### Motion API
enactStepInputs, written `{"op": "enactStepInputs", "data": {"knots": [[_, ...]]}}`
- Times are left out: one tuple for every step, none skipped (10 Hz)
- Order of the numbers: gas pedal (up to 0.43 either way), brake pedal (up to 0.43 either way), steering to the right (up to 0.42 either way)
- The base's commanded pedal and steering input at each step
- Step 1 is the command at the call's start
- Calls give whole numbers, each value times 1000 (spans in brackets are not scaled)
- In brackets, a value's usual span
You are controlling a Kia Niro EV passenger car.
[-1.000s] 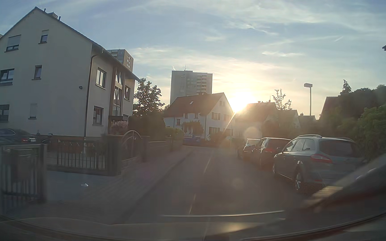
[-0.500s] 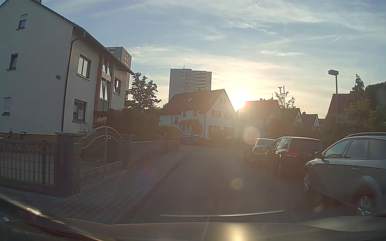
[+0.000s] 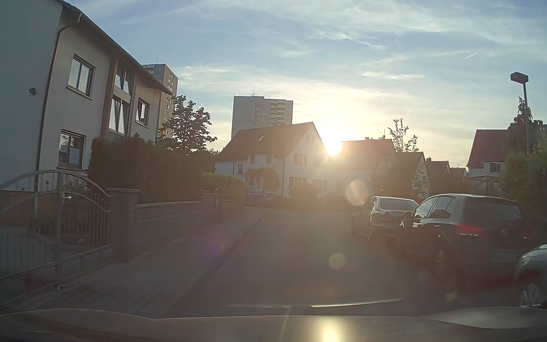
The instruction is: Follow the waypoints while adhering to traffic rules and regulations
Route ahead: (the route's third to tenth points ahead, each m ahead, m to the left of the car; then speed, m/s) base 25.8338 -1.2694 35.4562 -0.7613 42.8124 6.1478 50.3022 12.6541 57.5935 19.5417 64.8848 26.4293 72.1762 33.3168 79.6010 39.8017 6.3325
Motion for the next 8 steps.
{"op": "enactStepInputs", "data": {"knots": [[8,0,16],[8,0,10],[8,0,8],[8,0,8],[8,0,7],[0,0,6],[0,0,6],[0,0,6]]}}
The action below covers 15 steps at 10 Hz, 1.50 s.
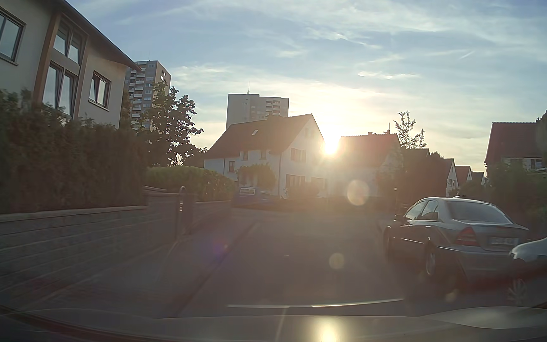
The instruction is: Follow the waypoints while adhering to traffic rules and regulations
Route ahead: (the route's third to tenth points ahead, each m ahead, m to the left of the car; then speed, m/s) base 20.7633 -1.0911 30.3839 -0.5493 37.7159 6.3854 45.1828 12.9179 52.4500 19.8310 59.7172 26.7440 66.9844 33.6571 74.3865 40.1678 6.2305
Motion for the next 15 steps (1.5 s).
{"op": "enactStepInputs", "data": {"knots": [[0,0,6],[0,0,6],[0,0,8],[0,0,16],[0,0,30],[0,0,40],[0,0,50],[0,0,59],[0,0,67],[0,0,74],[0,0,80],[0,0,93],[0,6,104],[0,24,109],[0,49,109]]}}
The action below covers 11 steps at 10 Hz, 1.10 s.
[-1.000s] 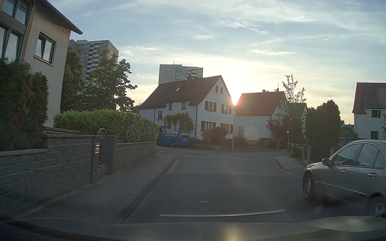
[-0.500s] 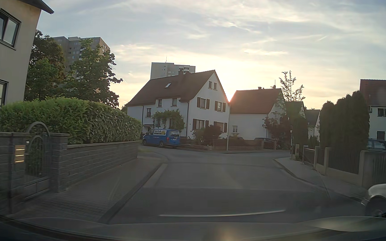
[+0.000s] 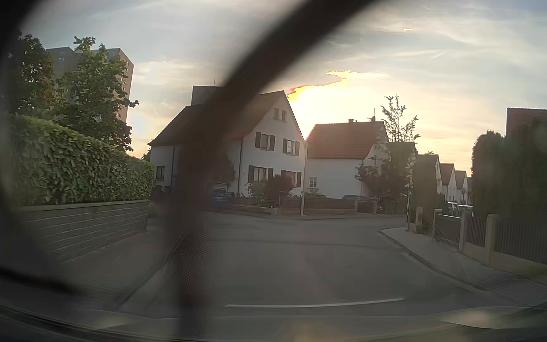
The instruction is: Follow the waypoints while adhering to traffic rules and regulations
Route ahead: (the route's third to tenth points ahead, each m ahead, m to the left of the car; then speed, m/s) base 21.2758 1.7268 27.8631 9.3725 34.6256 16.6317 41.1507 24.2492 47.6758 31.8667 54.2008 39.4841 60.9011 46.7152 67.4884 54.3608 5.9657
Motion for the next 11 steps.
{"op": "enactStepInputs", "data": {"knots": [[0,67,108],[0,79,103],[0,98,96],[0,110,86],[0,116,78],[0,128,71],[0,134,63],[0,140,55],[0,152,46],[0,159,31],[0,171,14]]}}
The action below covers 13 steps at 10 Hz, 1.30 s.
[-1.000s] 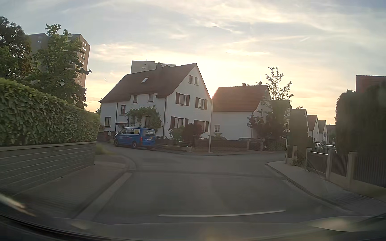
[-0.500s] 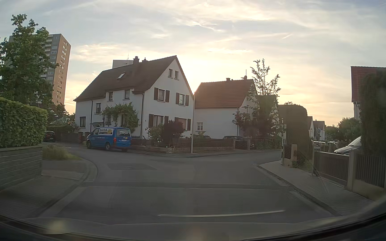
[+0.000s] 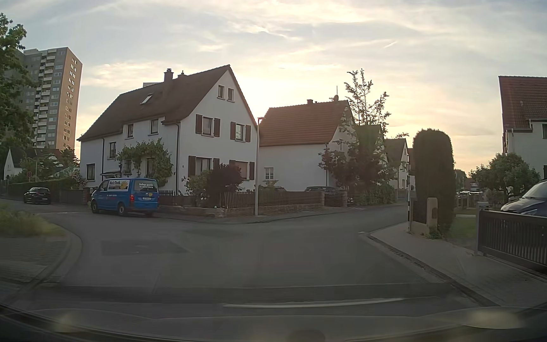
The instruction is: Follow the waypoints while adhering to traffic rules and regulations
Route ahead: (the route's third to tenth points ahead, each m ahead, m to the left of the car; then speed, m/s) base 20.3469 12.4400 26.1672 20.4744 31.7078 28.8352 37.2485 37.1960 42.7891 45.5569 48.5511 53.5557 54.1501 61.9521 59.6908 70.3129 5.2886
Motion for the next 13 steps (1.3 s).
{"op": "enactStepInputs", "data": {"knots": [[0,183,-2],[0,189,-13],[0,189,-30],[0,195,-43],[0,201,-51],[0,201,-64],[0,189,-81],[0,159,-115],[0,12,-153],[0,0,-190],[0,0,-231],[0,0,-275],[0,0,-315]]}}
